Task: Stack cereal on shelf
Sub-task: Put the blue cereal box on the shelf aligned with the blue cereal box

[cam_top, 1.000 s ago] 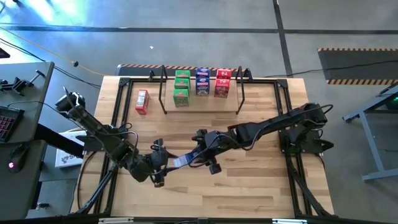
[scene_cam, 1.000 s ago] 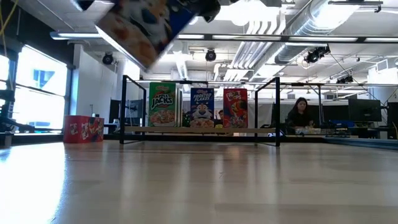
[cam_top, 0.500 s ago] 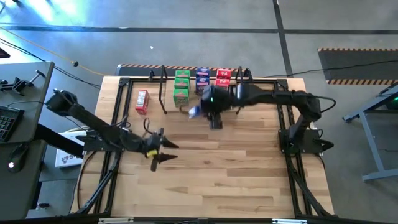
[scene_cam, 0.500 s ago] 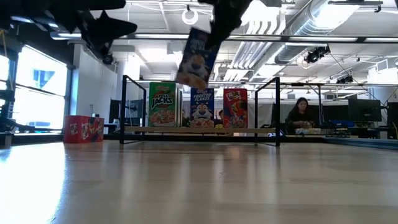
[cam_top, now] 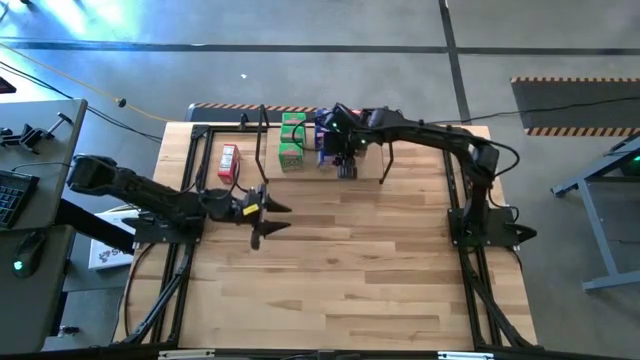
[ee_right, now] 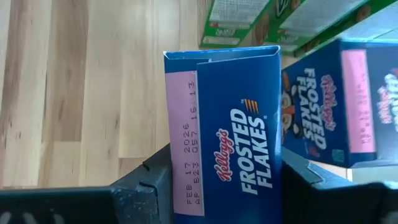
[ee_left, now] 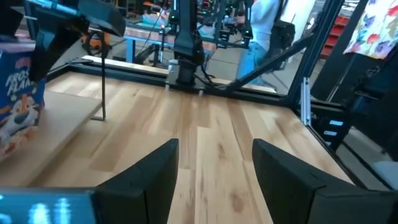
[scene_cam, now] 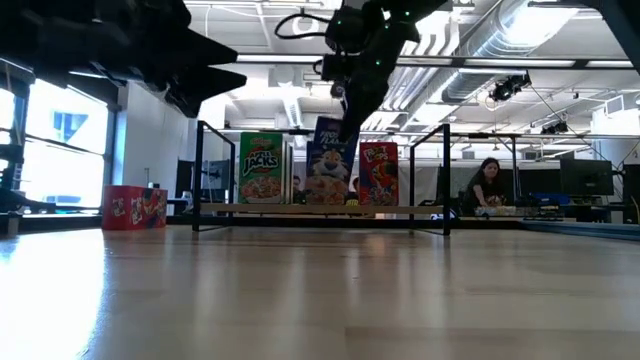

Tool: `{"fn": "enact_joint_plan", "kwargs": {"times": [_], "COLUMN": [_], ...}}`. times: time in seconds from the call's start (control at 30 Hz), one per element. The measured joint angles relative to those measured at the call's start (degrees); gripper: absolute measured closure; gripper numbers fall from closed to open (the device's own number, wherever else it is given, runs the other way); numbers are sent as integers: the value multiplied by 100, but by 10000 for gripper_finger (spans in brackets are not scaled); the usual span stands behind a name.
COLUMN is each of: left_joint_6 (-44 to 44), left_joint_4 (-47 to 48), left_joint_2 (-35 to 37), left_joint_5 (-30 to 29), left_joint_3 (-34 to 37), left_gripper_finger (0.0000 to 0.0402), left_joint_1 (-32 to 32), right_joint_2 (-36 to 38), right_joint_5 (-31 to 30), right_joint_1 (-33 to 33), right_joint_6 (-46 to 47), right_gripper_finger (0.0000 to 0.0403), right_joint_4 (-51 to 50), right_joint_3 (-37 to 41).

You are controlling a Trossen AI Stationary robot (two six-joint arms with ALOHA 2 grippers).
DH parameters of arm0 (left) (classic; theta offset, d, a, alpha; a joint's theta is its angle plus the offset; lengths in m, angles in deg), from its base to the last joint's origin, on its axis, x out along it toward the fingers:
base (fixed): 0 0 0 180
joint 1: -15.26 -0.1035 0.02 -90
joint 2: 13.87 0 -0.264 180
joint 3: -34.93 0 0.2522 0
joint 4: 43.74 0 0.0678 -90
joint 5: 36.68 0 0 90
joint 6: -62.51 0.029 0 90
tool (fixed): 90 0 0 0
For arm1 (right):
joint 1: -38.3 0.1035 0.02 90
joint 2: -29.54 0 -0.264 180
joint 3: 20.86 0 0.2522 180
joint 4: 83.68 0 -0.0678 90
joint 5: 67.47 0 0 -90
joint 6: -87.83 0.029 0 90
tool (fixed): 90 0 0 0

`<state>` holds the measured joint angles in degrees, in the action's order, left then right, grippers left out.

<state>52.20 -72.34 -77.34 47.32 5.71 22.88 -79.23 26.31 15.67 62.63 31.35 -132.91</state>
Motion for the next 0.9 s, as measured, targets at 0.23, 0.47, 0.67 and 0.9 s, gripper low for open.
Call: {"fn": "enact_joint_plan", "kwargs": {"times": [0.23, 0.47, 0.67, 0.9], "left_joint_6": [-7, -198, -215, -412], "left_joint_4": [-119, -109, -87, -53], "left_joint_2": [-2, -2, -4, -4], "left_joint_5": [316, 397, 371, 96], "left_joint_3": [0, 0, 0, 0], "left_gripper_finger": [207, 207, 207, 208], "left_joint_1": [-349, -357, -269, -254], "right_joint_2": [-90, -90, -90, 124], "right_joint_5": [63, -24, -336, -663], "right_joint_1": [5, 93, 92, 289], "right_joint_6": [73, 114, 81, -83], "right_gripper_finger": [230, 179, 154, 161], "right_joint_4": [32, 211, 462, 773], "right_joint_3": [-2, -2, -2, -2]}}
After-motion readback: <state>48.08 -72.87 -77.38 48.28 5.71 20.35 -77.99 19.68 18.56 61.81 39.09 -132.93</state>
